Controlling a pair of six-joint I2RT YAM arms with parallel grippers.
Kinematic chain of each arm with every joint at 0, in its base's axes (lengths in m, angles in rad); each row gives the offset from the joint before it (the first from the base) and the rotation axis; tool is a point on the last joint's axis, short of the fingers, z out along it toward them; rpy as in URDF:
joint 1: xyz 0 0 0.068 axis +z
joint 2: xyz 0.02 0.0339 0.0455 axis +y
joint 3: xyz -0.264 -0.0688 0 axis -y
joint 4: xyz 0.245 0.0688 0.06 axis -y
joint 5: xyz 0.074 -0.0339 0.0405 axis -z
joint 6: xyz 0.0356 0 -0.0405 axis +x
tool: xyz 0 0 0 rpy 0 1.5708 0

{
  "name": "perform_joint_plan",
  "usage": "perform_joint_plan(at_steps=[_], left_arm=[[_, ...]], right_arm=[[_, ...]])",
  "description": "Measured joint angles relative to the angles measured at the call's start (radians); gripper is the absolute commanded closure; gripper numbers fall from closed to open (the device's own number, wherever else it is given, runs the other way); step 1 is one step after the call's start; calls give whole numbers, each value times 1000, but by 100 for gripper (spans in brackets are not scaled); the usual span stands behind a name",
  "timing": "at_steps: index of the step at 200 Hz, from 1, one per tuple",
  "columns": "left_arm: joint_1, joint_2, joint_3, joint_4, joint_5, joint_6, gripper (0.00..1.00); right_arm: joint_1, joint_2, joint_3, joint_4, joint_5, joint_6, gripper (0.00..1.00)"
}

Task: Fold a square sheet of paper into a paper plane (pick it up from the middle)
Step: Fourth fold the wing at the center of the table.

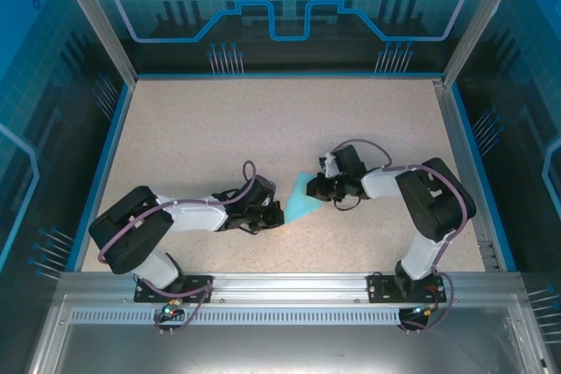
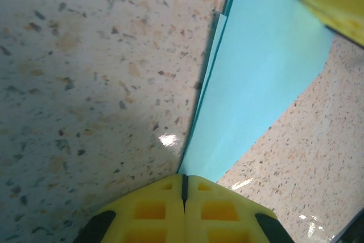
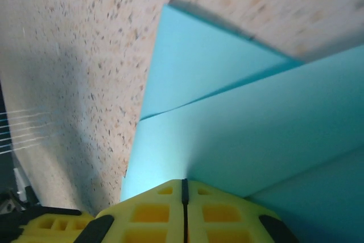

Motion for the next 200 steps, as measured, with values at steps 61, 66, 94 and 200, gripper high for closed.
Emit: perform_joint_plan(at_steps=[61, 66, 94, 200], left_arm=[[0, 3, 6, -1, 8, 25, 100], [0, 3, 8, -3, 8, 26, 100], [0, 3, 14, -19, 10, 41, 100], [10, -124, 158, -253, -48, 101, 48]], right_arm=[[-137, 18, 74, -80, 48, -26, 93], [-146, 18, 84, -89, 64, -27, 92], [-160, 8, 114, -138, 126, -40, 88], [4, -416, -90, -254, 226, 90, 27]])
